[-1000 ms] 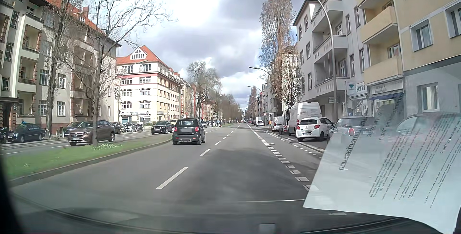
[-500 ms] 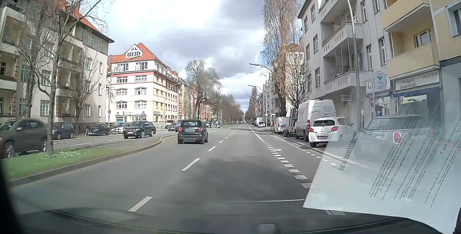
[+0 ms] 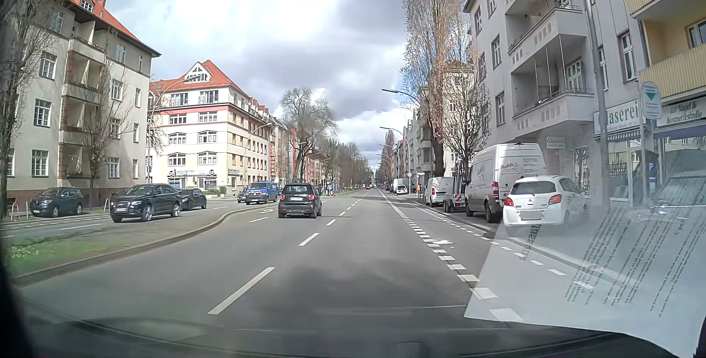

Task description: Follow the waypoints while adhering to traffic rules and regulations

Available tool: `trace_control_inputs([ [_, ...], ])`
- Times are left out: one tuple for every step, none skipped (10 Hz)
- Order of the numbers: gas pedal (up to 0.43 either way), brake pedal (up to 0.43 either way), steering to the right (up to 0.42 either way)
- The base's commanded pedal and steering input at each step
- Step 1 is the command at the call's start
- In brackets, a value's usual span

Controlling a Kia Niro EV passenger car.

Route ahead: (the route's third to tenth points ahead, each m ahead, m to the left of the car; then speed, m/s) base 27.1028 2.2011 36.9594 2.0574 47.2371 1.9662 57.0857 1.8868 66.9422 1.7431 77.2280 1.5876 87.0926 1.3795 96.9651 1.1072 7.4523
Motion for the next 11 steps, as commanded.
trace_control_inputs([
  [0.079, 0.030, 0.001],
  [0.079, 0.037, 0.001],
  [0.079, 0.037, 0.001],
  [0.079, 0.037, 0.001],
  [0.079, 0.037, 0.001],
  [0.079, 0.037, 0.001],
  [0.079, 0.037, 0.001],
  [0.079, 0.037, 0.001],
  [0.079, 0.030, 0.001],
  [0.079, 0.037, 0.001],
  [0.079, 0.037, 0.001],
])
